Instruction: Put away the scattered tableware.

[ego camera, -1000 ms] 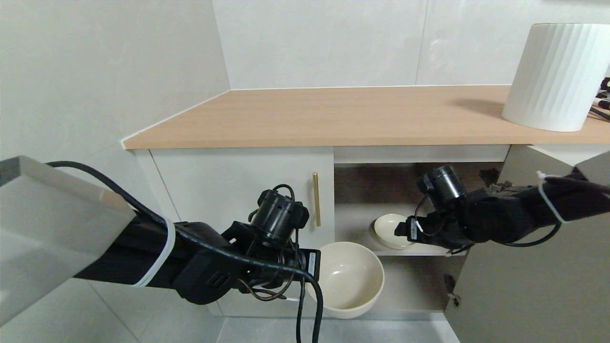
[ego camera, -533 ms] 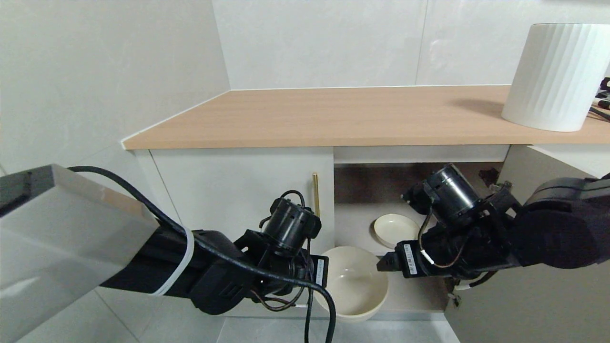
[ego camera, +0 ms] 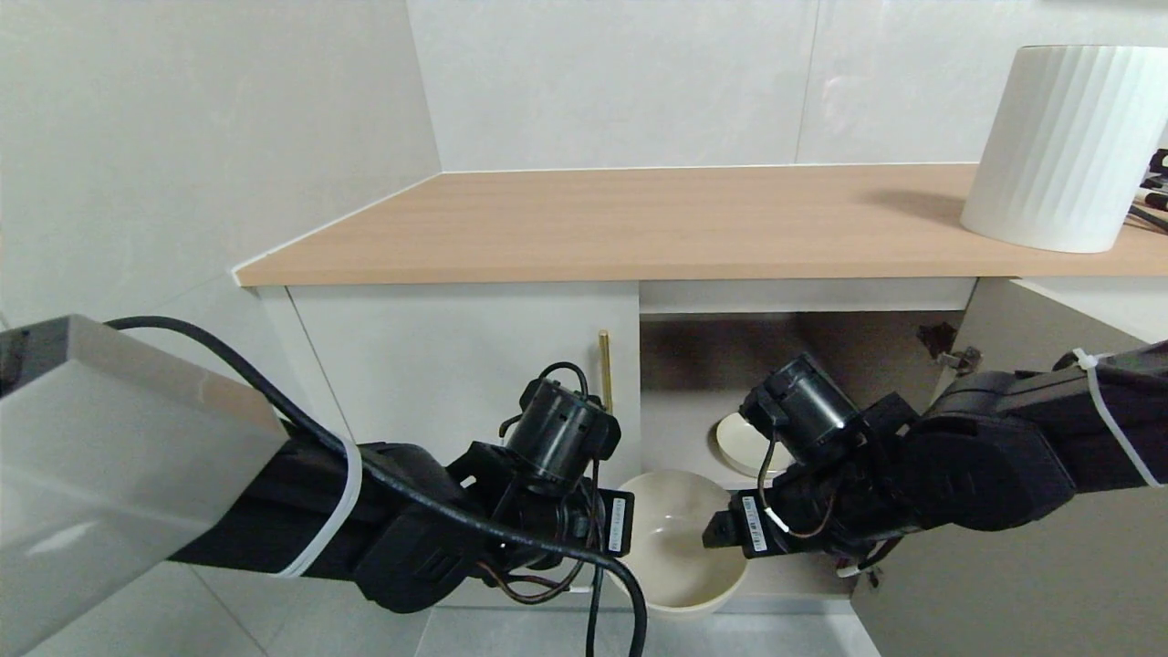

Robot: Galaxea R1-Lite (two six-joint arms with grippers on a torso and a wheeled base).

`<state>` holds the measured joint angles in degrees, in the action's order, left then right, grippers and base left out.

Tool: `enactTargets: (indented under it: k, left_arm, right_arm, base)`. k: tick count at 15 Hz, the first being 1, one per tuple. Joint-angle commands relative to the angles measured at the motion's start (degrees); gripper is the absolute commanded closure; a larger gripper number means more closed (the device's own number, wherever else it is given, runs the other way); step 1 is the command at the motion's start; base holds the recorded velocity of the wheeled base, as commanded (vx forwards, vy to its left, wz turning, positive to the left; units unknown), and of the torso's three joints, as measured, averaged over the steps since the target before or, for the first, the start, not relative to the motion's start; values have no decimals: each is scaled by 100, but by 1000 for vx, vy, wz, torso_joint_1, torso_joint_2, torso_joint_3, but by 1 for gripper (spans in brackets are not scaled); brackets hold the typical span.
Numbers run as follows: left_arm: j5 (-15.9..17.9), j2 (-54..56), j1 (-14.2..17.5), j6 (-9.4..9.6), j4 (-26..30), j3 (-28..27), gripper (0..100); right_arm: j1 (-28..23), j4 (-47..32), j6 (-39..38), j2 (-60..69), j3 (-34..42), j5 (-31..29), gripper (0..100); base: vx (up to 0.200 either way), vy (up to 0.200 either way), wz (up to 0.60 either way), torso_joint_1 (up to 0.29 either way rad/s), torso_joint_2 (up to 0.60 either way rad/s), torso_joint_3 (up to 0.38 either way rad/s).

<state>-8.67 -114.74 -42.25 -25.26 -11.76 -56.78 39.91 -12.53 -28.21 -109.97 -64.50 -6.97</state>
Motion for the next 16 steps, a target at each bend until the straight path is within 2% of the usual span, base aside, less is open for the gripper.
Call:
enactTargets:
  k: [1,2,10,11,14,16]
  left_arm:
    - [-3,13,-11,-5,-1,1,100]
    - [5,13,-20,-5,-1,1,100]
    - [-3,-14,-20,-14,-1,1,100]
    - [-3,-5,-11,-23,-1,-8,0]
    - [-3,22,-11,-76,-10,-35,0]
    - [5,48,24,-93,-10,-52,0]
  right_arm:
    - [-10,93,0,-174,-1,-6,0]
    - [-10,128,0,-174,-1,-6,100]
    - [-10,163,0,-165,25,-6,100]
    - [-10,163,0,-191,25,-15,100]
    - [-71,339,-27,-174,69,-41,100]
    - [-335,1236,-97,-191,447,-269,100]
  base:
    - [0,0,0,0,0,0]
    - [0,0,0,0,0,0]
    - [0,0,0,0,0,0]
    - [0,0,0,0,0,0]
    - [0,0,0,0,0,0]
    - [0,0,0,0,0,0]
